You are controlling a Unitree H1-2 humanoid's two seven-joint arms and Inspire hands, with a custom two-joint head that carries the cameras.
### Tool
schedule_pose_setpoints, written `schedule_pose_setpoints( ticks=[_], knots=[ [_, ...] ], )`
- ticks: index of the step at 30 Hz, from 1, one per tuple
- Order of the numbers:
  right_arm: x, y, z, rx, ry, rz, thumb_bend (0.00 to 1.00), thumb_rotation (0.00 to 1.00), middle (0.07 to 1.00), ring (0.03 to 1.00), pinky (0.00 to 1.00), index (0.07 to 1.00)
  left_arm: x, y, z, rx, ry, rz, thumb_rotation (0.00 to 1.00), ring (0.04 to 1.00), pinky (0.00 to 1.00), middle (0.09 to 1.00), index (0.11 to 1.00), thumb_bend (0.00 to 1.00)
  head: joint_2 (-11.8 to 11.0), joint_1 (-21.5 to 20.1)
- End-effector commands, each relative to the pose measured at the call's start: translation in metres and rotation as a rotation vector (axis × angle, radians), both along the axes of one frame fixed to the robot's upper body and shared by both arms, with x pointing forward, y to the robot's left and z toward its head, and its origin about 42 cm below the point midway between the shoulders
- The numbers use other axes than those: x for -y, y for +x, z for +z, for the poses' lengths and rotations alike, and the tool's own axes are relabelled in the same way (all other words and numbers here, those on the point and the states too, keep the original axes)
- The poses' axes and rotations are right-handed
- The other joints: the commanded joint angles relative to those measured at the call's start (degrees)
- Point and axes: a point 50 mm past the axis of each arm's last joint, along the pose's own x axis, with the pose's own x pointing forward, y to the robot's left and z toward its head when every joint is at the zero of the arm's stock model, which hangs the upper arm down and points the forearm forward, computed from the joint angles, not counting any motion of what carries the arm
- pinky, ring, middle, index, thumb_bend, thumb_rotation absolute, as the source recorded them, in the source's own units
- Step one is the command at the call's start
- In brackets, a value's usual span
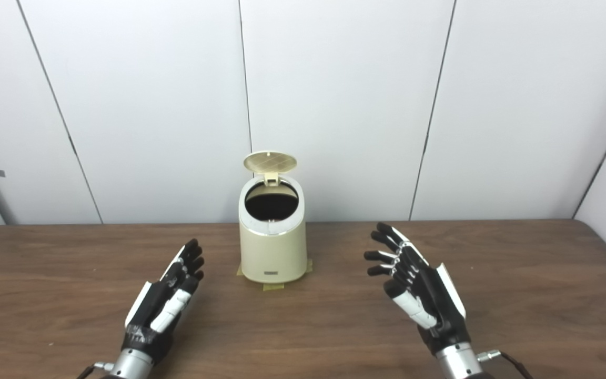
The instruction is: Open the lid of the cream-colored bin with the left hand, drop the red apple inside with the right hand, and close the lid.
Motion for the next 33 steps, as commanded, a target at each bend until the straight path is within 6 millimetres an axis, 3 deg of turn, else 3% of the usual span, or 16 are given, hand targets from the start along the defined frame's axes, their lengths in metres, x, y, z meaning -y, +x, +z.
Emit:
schedule_pose_setpoints(
  ticks=[1, 5, 13, 18, 25, 33],
  knots=[
    [0.000, 0.008, 0.020, 0.111, 0.004, 0.010, 0.89, 0.78, 0.869, 0.739, 0.64, 0.878, 0.000, 0.007, 0.017, 0.089, 0.044, 0.002, 0.66, 1.000, 1.00, 1.000, 1.000, 1.00, -0.2, 0.1],
    [-0.001, 0.011, 0.019, 0.112, 0.011, 0.000, 0.89, 0.77, 0.860, 0.734, 0.63, 0.871, -0.004, 0.013, 0.037, 0.140, 0.114, 0.003, 0.70, 1.000, 1.00, 1.000, 1.000, 1.00, -0.4, 0.2],
    [-0.004, 0.012, 0.017, 0.108, 0.007, -0.001, 0.88, 0.78, 0.863, 0.738, 0.63, 0.878, -0.017, 0.047, 0.107, 0.307, 0.361, -0.001, 0.75, 1.000, 0.96, 1.000, 1.000, 1.00, -1.2, 0.6],
    [-0.004, 0.012, 0.016, 0.110, 0.005, 0.005, 0.86, 0.78, 0.866, 0.740, 0.62, 0.879, -0.018, 0.068, 0.143, 0.354, 0.483, -0.038, 0.70, 1.000, 1.00, 1.000, 1.000, 1.00, -1.3, 0.7],
    [-0.006, 0.013, 0.016, 0.110, 0.014, 0.005, 0.86, 0.77, 0.861, 0.730, 0.61, 0.876, -0.009, 0.093, 0.188, 0.394, 0.626, -0.104, 0.65, 1.000, 1.00, 1.000, 1.000, 1.00, -1.4, 0.8],
    [-0.009, 0.016, 0.013, 0.112, 0.018, 0.004, 0.87, 0.78, 0.857, 0.724, 0.61, 0.871, 0.009, 0.124, 0.217, 0.413, 0.722, -0.161, 0.61, 1.000, 1.00, 1.000, 1.000, 1.00, -2.3, -0.1]
  ],
)
